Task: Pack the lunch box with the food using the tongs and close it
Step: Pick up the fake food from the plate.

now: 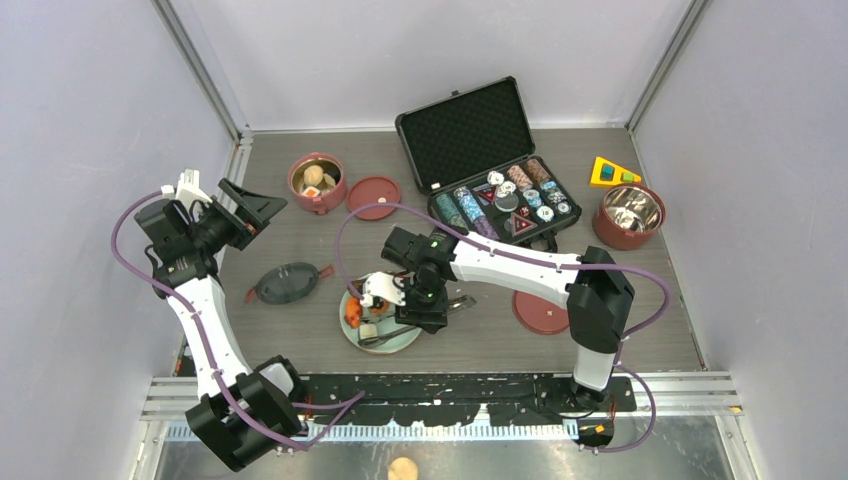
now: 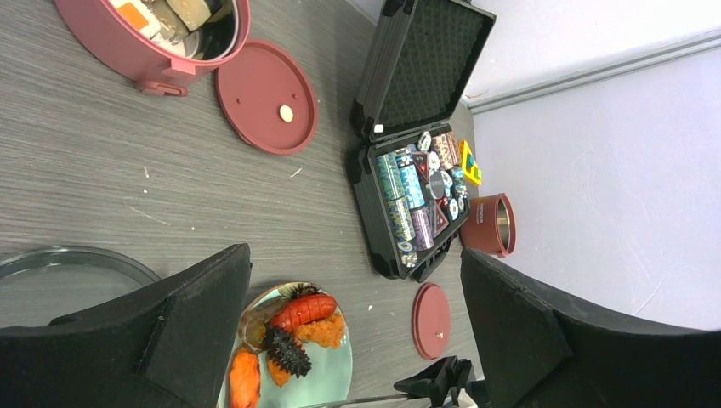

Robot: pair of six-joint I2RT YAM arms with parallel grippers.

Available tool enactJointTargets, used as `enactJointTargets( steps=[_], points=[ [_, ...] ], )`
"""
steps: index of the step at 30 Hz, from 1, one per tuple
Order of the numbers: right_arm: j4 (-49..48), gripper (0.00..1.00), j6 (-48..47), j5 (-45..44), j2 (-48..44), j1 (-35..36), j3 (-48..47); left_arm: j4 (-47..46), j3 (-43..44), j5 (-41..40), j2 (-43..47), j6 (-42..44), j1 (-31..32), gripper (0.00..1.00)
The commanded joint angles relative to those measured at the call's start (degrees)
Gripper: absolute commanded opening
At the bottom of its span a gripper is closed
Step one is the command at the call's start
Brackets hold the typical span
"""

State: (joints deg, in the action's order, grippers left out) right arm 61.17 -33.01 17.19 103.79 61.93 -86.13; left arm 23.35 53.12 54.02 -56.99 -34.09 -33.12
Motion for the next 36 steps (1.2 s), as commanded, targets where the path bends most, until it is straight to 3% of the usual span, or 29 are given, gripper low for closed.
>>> enactJointTargets(
  steps=[1, 18, 36],
  points=[
    [2.2, 0.52, -1.3, 0.7, -1.2, 0.1, -2.5, -2.5, 1.2, 0.7, 0.0, -0.4, -0.5, 0.95],
    [3.2, 0.52, -1.5, -0.4, 1.3, 0.1, -4.0, -2.5, 1.4, 1.0, 0.0, -0.9, -0.5, 0.95],
    [6.7, 0.29, 0.3, 3.5, -2.9, -1.4, -10.0, -2.5, 1.9, 2.2, 0.0, -1.2, -0.5, 0.95]
  ],
)
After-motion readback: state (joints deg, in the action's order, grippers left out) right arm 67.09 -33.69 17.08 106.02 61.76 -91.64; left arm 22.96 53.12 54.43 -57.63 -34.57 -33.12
